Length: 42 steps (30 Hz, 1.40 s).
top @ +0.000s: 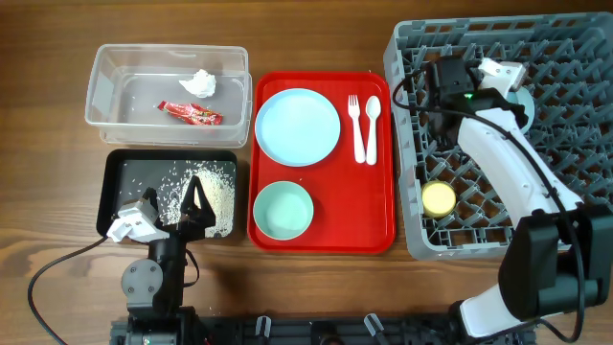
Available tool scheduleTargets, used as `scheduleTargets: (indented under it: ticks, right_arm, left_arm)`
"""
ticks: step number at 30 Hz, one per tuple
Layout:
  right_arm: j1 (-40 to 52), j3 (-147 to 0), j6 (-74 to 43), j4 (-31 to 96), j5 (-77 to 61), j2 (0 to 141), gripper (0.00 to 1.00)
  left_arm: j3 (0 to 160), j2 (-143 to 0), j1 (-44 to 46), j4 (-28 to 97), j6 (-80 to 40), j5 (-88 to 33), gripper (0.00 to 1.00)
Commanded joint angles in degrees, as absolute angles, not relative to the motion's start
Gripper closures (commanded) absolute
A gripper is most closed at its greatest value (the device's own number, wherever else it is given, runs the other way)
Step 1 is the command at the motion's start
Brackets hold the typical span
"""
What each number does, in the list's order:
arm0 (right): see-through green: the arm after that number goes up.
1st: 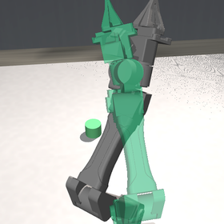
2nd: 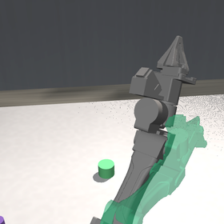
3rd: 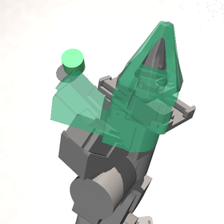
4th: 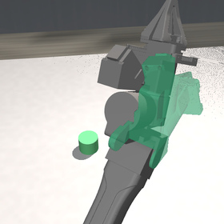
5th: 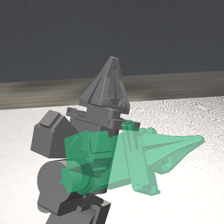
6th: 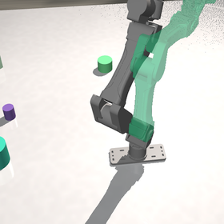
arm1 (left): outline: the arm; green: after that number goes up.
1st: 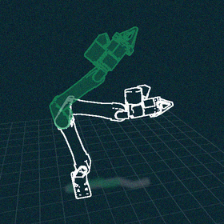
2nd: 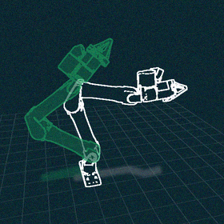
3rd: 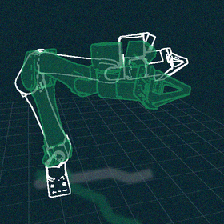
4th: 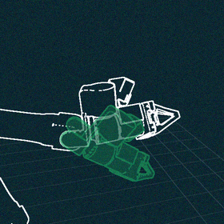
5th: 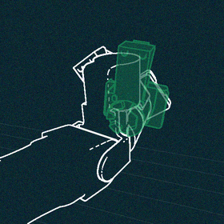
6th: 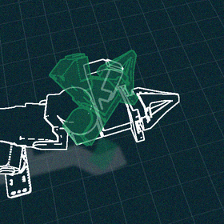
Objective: Sort waste into correct bins and load items into the dishwasher rack
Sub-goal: 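Carry the light-blue bowl into the rack and set it down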
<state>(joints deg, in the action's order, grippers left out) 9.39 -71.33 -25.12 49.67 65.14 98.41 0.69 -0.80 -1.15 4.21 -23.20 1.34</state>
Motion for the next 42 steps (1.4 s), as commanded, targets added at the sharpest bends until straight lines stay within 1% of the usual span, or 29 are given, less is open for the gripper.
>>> scheduleTargets:
  ticks: [1,14,22,28,30,35,42]
  right_arm:
    - [11.68,-71.35,-23.97,50.63,65.39,99.81,0.96]
    - [14.52,-71.33,-23.97,52.16,62.83,99.81,0.96]
    - [14.41,-71.35,-23.75,52.84,65.45,99.81,0.96]
    - [13.26,-71.35,-23.83,49.95,66.46,99.81,0.96]
    - [13.02,-71.35,-22.87,48.56,66.43,99.81,0.96]
    - [12.88,-71.35,-16.05,43.53,66.57,99.92,0.96]
    - [12.88,-71.33,-15.88,45.56,66.72,100.64,0.96]
  left_arm:
    - [0.32,-0.43,-1.41,4.03,-22.92,0.86,0.0]
    - [0.32,-0.43,-1.41,4.03,-22.92,0.86,0.0]
    - [0.32,-0.43,-1.41,4.03,-22.92,0.86,0.0]
    - [0.32,-0.43,-1.41,4.03,-22.92,0.86,0.0]
    - [0.32,-0.43,-1.41,4.03,-22.92,0.86,0.0]
    - [0.32,-0.43,-1.41,4.03,-22.92,0.86,0.0]
    - [0.32,-0.43,-1.41,4.03,-22.92,0.86,0.0]
